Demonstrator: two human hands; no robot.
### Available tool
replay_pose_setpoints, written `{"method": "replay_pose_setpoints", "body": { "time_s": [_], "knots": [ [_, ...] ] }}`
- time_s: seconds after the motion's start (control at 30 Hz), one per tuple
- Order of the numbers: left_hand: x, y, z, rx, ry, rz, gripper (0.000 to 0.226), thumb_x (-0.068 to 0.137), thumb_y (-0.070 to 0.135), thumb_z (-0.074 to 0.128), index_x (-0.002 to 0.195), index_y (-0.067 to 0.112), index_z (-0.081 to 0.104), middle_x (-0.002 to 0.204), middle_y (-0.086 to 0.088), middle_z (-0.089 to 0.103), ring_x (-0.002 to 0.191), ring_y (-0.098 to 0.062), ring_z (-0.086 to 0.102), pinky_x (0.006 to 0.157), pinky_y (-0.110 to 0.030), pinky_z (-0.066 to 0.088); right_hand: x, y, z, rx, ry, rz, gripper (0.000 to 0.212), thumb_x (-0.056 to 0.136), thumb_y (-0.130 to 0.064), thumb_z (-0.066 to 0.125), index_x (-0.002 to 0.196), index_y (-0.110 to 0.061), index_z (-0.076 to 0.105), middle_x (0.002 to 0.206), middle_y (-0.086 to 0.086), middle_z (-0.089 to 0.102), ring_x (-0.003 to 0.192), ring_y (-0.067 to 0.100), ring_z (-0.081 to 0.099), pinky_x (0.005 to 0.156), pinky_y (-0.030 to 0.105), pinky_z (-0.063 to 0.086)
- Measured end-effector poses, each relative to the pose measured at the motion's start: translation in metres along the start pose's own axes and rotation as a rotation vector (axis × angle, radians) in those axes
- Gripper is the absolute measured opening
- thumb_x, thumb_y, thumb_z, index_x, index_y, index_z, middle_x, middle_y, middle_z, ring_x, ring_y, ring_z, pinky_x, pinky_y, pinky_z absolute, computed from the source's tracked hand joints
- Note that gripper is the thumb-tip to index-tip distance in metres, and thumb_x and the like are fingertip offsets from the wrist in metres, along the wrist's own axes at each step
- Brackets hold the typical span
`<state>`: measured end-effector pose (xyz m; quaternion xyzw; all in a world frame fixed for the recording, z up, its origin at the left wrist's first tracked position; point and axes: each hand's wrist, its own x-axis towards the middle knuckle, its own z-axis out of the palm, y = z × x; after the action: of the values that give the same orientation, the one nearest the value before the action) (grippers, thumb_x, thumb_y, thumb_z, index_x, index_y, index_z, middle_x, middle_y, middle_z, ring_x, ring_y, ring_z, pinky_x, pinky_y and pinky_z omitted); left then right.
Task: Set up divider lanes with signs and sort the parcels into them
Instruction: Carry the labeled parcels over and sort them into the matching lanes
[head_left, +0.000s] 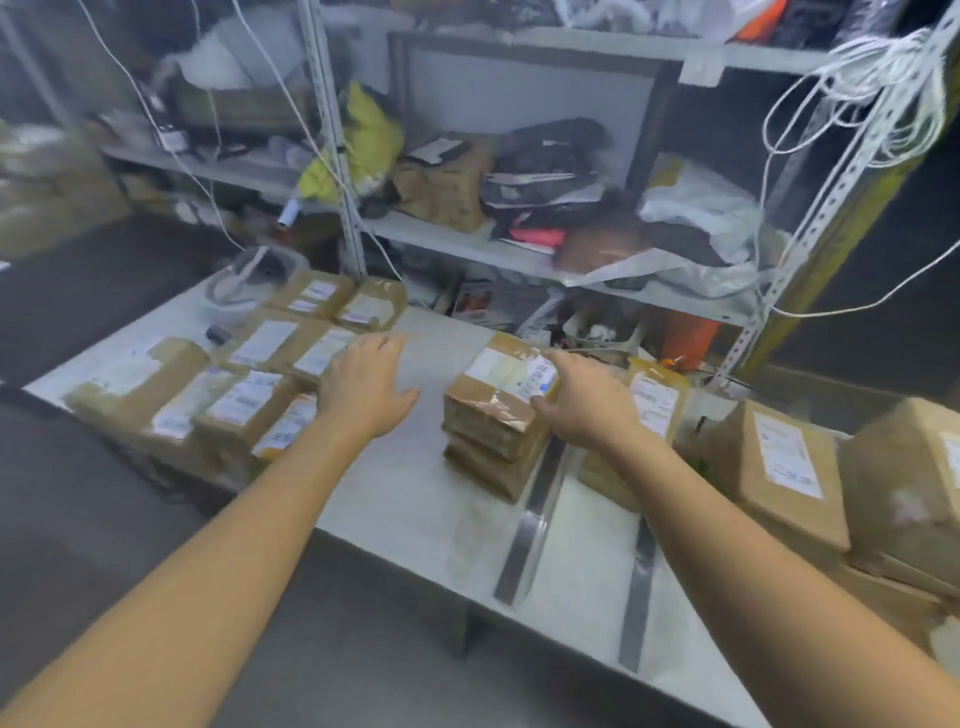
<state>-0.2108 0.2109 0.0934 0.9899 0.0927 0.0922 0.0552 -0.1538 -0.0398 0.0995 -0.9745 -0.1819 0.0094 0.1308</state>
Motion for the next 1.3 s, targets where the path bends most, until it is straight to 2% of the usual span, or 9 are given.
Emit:
{"method": "replay_pose_setpoints", "body": {
  "time_s": [0.17, 0.43, 0.6, 0.7, 0.8, 0.9, 1.0, 1.17, 1.3],
  "knots": [
    [0.013, -0.081, -0.004, 0.010, -0.018, -0.044, 0.057, 0.090, 0.045, 0.060, 0.139, 0.020, 0.045, 0.138, -0.002, 0.051, 0.125, -0.025, 0.048, 0.084, -0.035, 0.045, 0.046, -0.079, 0.029, 0.034, -0.041, -0.044, 0.063, 0.094, -0.037, 0.058, 0.151, -0.022, 0.036, 0.153, 0.002, 0.042, 0.140, 0.026, 0.039, 0.104, 0.041, 0.040],
    [0.046, -0.190, 0.014, -0.014, -0.053, -0.191, 0.062, 0.091, 0.047, 0.058, 0.145, 0.022, 0.040, 0.142, 0.000, 0.049, 0.130, -0.022, 0.045, 0.093, -0.040, 0.046, 0.145, -0.169, 0.074, 0.058, -0.091, -0.163, 0.064, 0.095, -0.044, 0.056, 0.152, -0.025, 0.032, 0.156, 0.000, 0.040, 0.140, 0.025, 0.039, 0.103, 0.044, 0.044],
    [0.084, -0.235, 0.014, -0.003, -0.082, -0.241, 0.058, 0.091, 0.047, 0.057, 0.142, 0.023, 0.044, 0.136, 0.002, 0.054, 0.122, -0.021, 0.051, 0.090, -0.039, 0.050, 0.208, -0.211, 0.105, 0.162, -0.142, -0.174, 0.058, 0.095, -0.043, 0.056, 0.147, -0.026, 0.038, 0.145, 0.003, 0.051, 0.131, 0.027, 0.047, 0.090, 0.039, 0.046],
    [0.113, -0.257, 0.013, -0.037, -0.094, -0.272, 0.053, 0.090, 0.046, 0.058, 0.139, 0.029, 0.045, 0.134, 0.006, 0.054, 0.120, -0.020, 0.052, 0.083, -0.038, 0.051, 0.241, -0.234, 0.123, 0.208, -0.190, -0.193, 0.060, 0.093, -0.041, 0.058, 0.147, -0.024, 0.039, 0.144, 0.004, 0.052, 0.130, 0.026, 0.048, 0.092, 0.038, 0.047],
    [0.142, -0.283, 0.016, -0.130, -0.135, -0.298, 0.061, 0.090, 0.043, 0.059, 0.146, 0.026, 0.040, 0.140, 0.003, 0.050, 0.124, -0.021, 0.050, 0.090, -0.040, 0.050, 0.271, -0.254, 0.138, 0.259, -0.212, -0.186, 0.064, 0.093, -0.041, 0.059, 0.151, -0.026, 0.035, 0.150, 0.000, 0.047, 0.136, 0.024, 0.044, 0.097, 0.038, 0.045],
    [0.168, -0.310, 0.027, -0.177, -0.177, -0.312, 0.068, 0.089, 0.045, 0.060, 0.149, 0.021, 0.037, 0.140, 0.000, 0.051, 0.122, -0.022, 0.051, 0.093, -0.042, 0.050, 0.295, -0.267, 0.154, 0.277, -0.230, -0.132, 0.064, 0.092, -0.042, 0.059, 0.150, -0.028, 0.036, 0.150, -0.003, 0.047, 0.136, 0.022, 0.044, 0.097, 0.038, 0.045],
    [0.193, -0.330, 0.046, -0.368, -0.218, -0.331, 0.059, 0.090, 0.040, 0.063, 0.143, 0.021, 0.046, 0.126, 0.004, 0.057, 0.111, -0.020, 0.055, 0.091, -0.034, 0.047, 0.315, -0.270, 0.171, 0.291, -0.245, -0.035, 0.063, 0.092, -0.040, 0.061, 0.149, -0.027, 0.038, 0.148, -0.002, 0.050, 0.135, 0.022, 0.045, 0.097, 0.037, 0.045],
    [0.227, -0.336, 0.094, -0.681, -0.436, -0.382, 0.067, 0.087, 0.044, 0.066, 0.145, 0.020, 0.044, 0.146, 0.003, 0.048, 0.128, -0.021, 0.050, 0.103, -0.040, 0.046, 0.319, -0.266, 0.198, 0.367, -0.217, 0.223, 0.063, 0.090, -0.032, 0.065, 0.148, -0.018, 0.042, 0.148, 0.005, 0.050, 0.135, 0.025, 0.046, 0.104, 0.037, 0.041],
    [0.237, -0.320, 0.123, -0.762, -0.586, -0.307, 0.043, 0.087, 0.032, 0.066, 0.127, 0.015, 0.060, 0.127, 0.000, 0.063, 0.116, -0.021, 0.058, 0.093, -0.032, 0.049, 0.303, -0.268, 0.219, 0.480, -0.177, 0.460, 0.067, 0.090, -0.030, 0.068, 0.148, -0.012, 0.041, 0.147, 0.009, 0.050, 0.133, 0.027, 0.048, 0.106, 0.040, 0.043]
  ]
}}
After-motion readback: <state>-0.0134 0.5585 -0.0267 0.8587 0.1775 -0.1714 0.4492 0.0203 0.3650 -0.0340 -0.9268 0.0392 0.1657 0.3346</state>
